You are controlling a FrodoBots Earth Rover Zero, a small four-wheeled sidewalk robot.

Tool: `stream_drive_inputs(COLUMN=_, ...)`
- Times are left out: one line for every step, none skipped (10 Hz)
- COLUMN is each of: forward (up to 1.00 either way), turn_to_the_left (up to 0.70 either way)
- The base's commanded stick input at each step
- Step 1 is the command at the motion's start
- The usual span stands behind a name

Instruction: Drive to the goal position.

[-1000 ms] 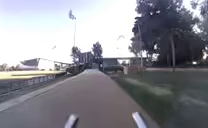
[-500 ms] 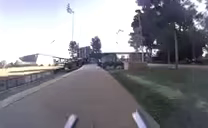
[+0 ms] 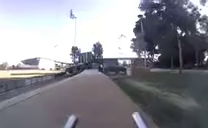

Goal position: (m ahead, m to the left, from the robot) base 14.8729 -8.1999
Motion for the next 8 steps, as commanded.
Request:
stream_drive_inputs(forward=1.00, turn_to_the_left=0.00)
stream_drive_inputs(forward=1.00, turn_to_the_left=0.00)
stream_drive_inputs(forward=1.00, turn_to_the_left=0.00)
stream_drive_inputs(forward=1.00, turn_to_the_left=0.00)
stream_drive_inputs(forward=1.00, turn_to_the_left=0.00)
stream_drive_inputs(forward=1.00, turn_to_the_left=0.14)
stream_drive_inputs(forward=1.00, turn_to_the_left=0.35)
stream_drive_inputs(forward=1.00, turn_to_the_left=0.24)
